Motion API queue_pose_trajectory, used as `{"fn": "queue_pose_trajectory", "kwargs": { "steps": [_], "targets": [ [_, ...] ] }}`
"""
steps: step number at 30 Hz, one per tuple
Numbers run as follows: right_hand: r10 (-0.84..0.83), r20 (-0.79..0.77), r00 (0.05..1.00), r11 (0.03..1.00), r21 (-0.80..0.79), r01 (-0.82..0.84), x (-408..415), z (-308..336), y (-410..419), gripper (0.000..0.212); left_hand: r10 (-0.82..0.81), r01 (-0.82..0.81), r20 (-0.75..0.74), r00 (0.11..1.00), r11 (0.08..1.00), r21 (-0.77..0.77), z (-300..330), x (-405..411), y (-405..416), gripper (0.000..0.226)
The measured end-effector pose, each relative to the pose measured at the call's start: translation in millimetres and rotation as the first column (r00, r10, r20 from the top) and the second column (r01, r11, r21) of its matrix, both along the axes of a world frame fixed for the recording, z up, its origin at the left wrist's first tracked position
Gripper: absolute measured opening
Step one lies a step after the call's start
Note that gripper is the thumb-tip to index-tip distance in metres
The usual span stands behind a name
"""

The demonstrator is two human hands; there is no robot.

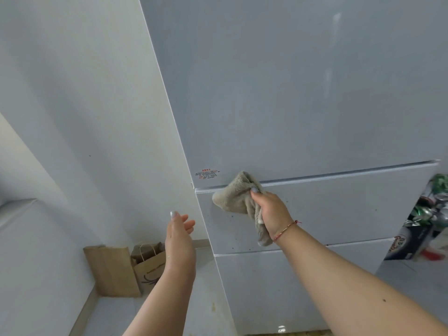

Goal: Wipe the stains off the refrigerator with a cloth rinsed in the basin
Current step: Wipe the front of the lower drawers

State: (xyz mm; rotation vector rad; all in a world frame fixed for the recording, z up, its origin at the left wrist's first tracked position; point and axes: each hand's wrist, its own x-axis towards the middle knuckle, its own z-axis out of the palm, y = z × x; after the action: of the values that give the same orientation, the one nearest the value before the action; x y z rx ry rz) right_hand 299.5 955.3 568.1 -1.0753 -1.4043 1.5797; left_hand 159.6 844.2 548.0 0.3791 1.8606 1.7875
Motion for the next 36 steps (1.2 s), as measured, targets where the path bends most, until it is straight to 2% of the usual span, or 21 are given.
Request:
{"fn": "queue_pose_trajectory", "kwargs": {
  "steps": [3,6,9,12,15,19,21,23,27,30,31,33,35,36],
  "targets": [
    [-0.086,0.072,0.994,0.996,-0.013,0.087,15,-17,10,0.044,-0.039,0.039,-0.005,0.999,0.999,-0.023,-3,-2,2,0.050],
    [-0.090,0.103,0.991,0.991,-0.090,0.099,20,-26,10,0.040,-0.074,0.074,0.003,0.997,0.996,-0.048,-4,0,6,0.050],
    [-0.091,-0.040,0.995,0.968,-0.236,0.079,20,-31,0,0.053,-0.134,0.135,0.013,0.991,0.988,-0.078,-6,7,11,0.045],
    [-0.131,-0.235,0.963,0.921,-0.389,0.031,31,-33,-13,0.036,-0.225,0.221,-0.014,0.974,0.966,-0.134,-10,18,17,0.026],
    [-0.170,-0.382,0.908,0.890,-0.456,-0.025,45,-36,-22,0.033,-0.333,0.334,0.036,0.942,0.931,-0.148,-16,31,22,0.015],
    [-0.347,-0.440,0.828,0.829,-0.557,0.052,72,-43,-28,0.033,-0.422,0.424,0.052,0.905,0.890,-0.167,-24,52,29,0.022],
    [-0.472,-0.472,0.744,0.797,-0.589,0.133,87,-45,-28,0.031,-0.412,0.415,0.055,0.910,0.893,-0.174,-26,62,34,0.012],
    [-0.607,-0.494,0.622,0.758,-0.594,0.269,108,-44,-19,0.028,-0.405,0.412,0.074,0.911,0.897,-0.160,-29,74,41,0.004],
    [-0.767,-0.478,0.429,0.641,-0.528,0.557,153,-27,20,0.026,-0.401,0.409,0.084,0.912,0.904,-0.125,-33,98,56,0.011],
    [-0.746,-0.496,0.444,0.650,-0.401,0.645,176,-18,48,0.044,-0.376,0.385,0.094,0.922,0.916,-0.116,-34,113,66,0.015],
    [-0.737,-0.492,0.463,0.658,-0.371,0.655,181,-19,57,0.044,-0.370,0.380,0.098,0.924,0.918,-0.114,-35,119,71,0.016],
    [-0.633,-0.511,0.582,0.753,-0.232,0.615,178,-24,74,0.049,-0.369,0.380,0.108,0.923,0.919,-0.109,-35,127,76,0.016],
    [-0.581,-0.353,0.733,0.762,0.081,0.643,179,-39,89,0.068,-0.361,0.371,0.108,0.926,0.923,-0.104,-37,139,84,0.016],
    [-0.561,-0.294,0.774,0.745,0.228,0.627,180,-54,94,0.077,-0.357,0.367,0.110,0.928,0.925,-0.096,-37,141,85,0.016]
  ]
}}
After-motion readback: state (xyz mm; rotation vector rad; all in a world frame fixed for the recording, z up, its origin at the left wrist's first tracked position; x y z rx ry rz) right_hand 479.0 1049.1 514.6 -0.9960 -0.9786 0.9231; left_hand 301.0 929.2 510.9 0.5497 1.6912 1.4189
